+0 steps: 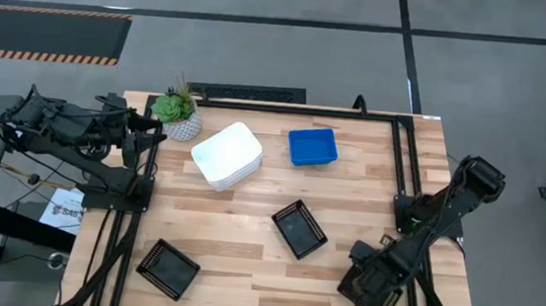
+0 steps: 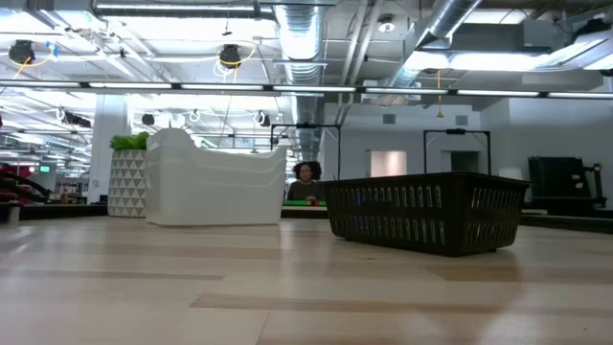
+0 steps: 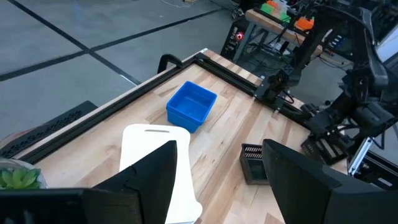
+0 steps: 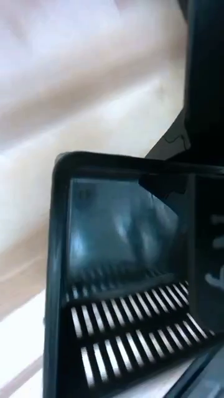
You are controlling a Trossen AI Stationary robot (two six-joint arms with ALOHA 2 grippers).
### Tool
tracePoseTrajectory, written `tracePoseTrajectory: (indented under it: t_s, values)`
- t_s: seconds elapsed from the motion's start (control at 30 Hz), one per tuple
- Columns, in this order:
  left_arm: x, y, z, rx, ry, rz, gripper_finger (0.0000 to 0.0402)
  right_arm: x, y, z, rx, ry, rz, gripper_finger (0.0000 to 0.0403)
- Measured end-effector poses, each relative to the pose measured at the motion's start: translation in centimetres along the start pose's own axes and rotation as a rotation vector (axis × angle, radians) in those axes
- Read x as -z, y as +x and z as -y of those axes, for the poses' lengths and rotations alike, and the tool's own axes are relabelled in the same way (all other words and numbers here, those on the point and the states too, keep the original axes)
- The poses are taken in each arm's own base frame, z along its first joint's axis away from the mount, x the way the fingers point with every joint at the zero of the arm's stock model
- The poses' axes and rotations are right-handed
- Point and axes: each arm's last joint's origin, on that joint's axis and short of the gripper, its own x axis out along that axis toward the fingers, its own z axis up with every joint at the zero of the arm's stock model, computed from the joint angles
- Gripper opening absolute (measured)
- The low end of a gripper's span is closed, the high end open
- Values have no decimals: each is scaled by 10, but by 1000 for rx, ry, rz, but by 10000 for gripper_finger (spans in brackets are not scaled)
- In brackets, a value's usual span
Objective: Stack baskets by color
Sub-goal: Stack the bottom right black bin on the top black bin
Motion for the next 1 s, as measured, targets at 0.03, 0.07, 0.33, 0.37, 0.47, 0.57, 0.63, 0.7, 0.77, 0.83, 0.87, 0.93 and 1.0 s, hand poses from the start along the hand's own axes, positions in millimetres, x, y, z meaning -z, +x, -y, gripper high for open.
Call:
tracePoseTrajectory:
  t_s: [0.03,0.07,0.33,0.37,0.47,0.57,0.63,0.7,0.77,0.83,0.87,0.93,1.0]
  values:
    - [0,0,0,0,0,0,224,-4,-7,1,11,-22,10,9]
    - [0,0,0,0,-1,0,224,-7,-15,2,28,-47,17,8]
    - [0,0,0,0,-16,0,224,-53,-86,30,-46,49,263,8]
    - [0,0,0,0,-17,1,224,-61,-94,34,-74,88,305,10]
    - [0,0,0,0,-18,0,224,-82,-107,45,-152,206,394,9]
    - [0,0,0,0,-19,1,224,-102,-108,55,-143,232,421,6]
    - [0,0,0,0,-21,1,224,-117,-105,57,-151,220,426,12]
    - [0,0,0,0,-28,1,224,-133,-102,58,-183,199,423,17]
    - [0,0,0,0,-32,1,224,-147,-98,58,-224,169,427,16]
    - [0,0,0,0,-32,1,224,-160,-93,56,-255,143,432,8]
    - [0,0,0,1,-32,1,224,-166,-90,56,-258,138,430,7]
    - [0,0,0,1,-32,1,224,-174,-84,56,-254,142,429,9]
    - [0,0,0,0,-32,1,224,-180,-76,55,-242,168,404,20]
